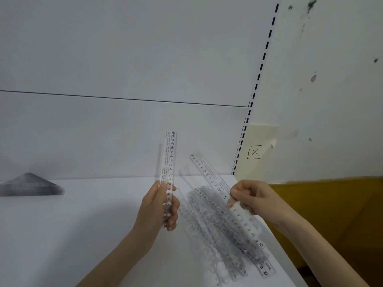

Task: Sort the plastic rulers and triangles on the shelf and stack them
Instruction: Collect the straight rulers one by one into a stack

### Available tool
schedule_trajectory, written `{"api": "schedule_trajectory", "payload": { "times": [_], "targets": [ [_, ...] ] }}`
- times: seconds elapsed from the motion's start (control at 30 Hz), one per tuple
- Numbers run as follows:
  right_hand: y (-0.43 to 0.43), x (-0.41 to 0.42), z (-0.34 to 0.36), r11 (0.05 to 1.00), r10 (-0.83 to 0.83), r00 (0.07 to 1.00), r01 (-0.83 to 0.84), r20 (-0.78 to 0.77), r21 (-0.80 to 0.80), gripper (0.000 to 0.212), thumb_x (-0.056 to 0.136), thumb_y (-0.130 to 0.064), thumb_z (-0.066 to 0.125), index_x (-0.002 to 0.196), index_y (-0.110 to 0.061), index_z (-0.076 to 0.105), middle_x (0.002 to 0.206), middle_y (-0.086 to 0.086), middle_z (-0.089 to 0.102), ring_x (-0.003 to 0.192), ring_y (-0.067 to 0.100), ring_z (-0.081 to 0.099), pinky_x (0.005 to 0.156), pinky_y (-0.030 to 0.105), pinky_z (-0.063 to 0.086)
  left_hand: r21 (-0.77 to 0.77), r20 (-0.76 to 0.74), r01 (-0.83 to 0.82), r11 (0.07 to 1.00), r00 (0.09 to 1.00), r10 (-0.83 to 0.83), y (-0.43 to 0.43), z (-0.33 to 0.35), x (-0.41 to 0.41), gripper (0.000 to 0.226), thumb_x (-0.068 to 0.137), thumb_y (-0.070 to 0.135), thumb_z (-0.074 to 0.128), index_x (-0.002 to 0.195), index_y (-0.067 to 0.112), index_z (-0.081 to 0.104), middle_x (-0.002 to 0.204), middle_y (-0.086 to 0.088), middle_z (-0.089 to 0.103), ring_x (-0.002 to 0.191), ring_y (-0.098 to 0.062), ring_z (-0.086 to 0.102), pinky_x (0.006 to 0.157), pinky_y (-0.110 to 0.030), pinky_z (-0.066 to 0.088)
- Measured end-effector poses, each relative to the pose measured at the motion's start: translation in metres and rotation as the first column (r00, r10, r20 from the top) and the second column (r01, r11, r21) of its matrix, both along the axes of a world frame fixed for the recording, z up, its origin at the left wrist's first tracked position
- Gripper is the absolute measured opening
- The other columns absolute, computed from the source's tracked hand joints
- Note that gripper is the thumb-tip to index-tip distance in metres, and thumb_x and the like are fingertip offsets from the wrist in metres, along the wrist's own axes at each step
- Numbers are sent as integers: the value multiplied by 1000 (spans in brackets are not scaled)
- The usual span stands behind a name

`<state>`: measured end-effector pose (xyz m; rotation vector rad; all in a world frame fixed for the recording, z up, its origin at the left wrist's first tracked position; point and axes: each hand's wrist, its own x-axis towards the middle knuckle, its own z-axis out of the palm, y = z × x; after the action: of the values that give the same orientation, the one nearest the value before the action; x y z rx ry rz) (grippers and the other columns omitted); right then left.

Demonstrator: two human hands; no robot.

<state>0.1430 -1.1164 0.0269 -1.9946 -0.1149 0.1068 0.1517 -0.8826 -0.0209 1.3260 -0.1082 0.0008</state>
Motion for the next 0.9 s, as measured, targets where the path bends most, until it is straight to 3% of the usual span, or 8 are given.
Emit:
{"api": "schedule_trajectory", "payload": {
  "times": [0.2, 0.3, 0.37, 0.43, 0.53, 0.67, 0.8, 0.9],
  "targets": [
    [35, -15, 20, 981, 63, 979, -96, 193, 168, 13, 95, -8, 53, 105, -13, 59, 76, 15, 72, 48, 13, 43, 44, 20, 35, -87, -34, 11, 996, 999, -14, 0, 4, -3, 31, 102, 28, 31, 96, 3, 47, 55, -10, 43, 35, -18, 32, 41, -20, 32],
    [45, -13, 32, 912, 88, 974, -163, 207, 376, 23, 95, 2, 46, 97, 0, 69, 83, 23, 70, 57, 14, 59, 41, 17, 41, -109, -29, -16, 994, 1000, 13, 3, 5, -2, 29, 101, 26, 32, 96, 2, 48, 56, -12, 44, 35, -17, 32, 41, -21, 32],
    [52, -9, 42, 850, 115, 976, -193, 184, 490, 21, 88, 3, 50, 90, 4, 71, 86, 21, 71, 60, 16, 60, 37, 18, 40, -107, -21, -43, 993, 999, 41, 5, 6, 0, 27, 100, 25, 34, 95, 3, 48, 55, -13, 44, 35, -18, 34, 41, -21, 32],
    [62, -3, 49, 837, 114, 974, -200, 196, 509, 13, 81, -3, 60, 80, 2, 72, 79, 18, 70, 51, 13, 54, 38, 17, 37, -81, -20, -61, 995, 998, 59, 7, 7, 1, 26, 98, 26, 40, 93, 3, 50, 54, -13, 46, 35, -20, 36, 43, -21, 31],
    [80, 6, 51, 838, 82, 977, -175, 199, 516, 18, 77, -15, 68, 64, -4, 71, 67, 16, 64, 35, 10, 36, 56, 24, 35, -57, -18, -56, 997, 998, 55, 6, 8, 2, 26, 97, 29, 42, 92, 5, 51, 54, -13, 47, 36, -20, 37, 45, -23, 31],
    [99, 17, 46, 840, 84, 981, -164, 176, 517, 30, 88, -7, 62, 59, -1, 64, 64, 15, 62, 33, 9, 33, 69, 36, 33, -64, -9, -2, 998, 1000, 1, 4, 10, -3, 32, 102, 31, 30, 96, 6, 50, 61, -18, 56, 38, -21, 41, 42, -21, 33],
    [110, 25, 37, 852, 74, 985, -143, 156, 504, 30, 90, -8, 61, 60, -1, 62, 70, 21, 59, 34, 10, 33, 51, 25, 30, -93, 25, 62, 994, 998, -60, 4, 14, -5, 39, 101, 36, 25, 96, 6, 49, 68, -24, 64, 40, -25, 48, 36, -21, 34],
    [112, 30, 33, 850, 59, 989, -121, 136, 512, 25, 90, -7, 60, 67, 0, 62, 61, 15, 60, 34, 10, 34, 45, 23, 25, -87, 35, 66, 994, 997, -63, 5, 12, -4, 40, 99, 38, 26, 100, 4, 47, 67, -25, 62, 38, -25, 48, 37, -20, 32]
  ]
}}
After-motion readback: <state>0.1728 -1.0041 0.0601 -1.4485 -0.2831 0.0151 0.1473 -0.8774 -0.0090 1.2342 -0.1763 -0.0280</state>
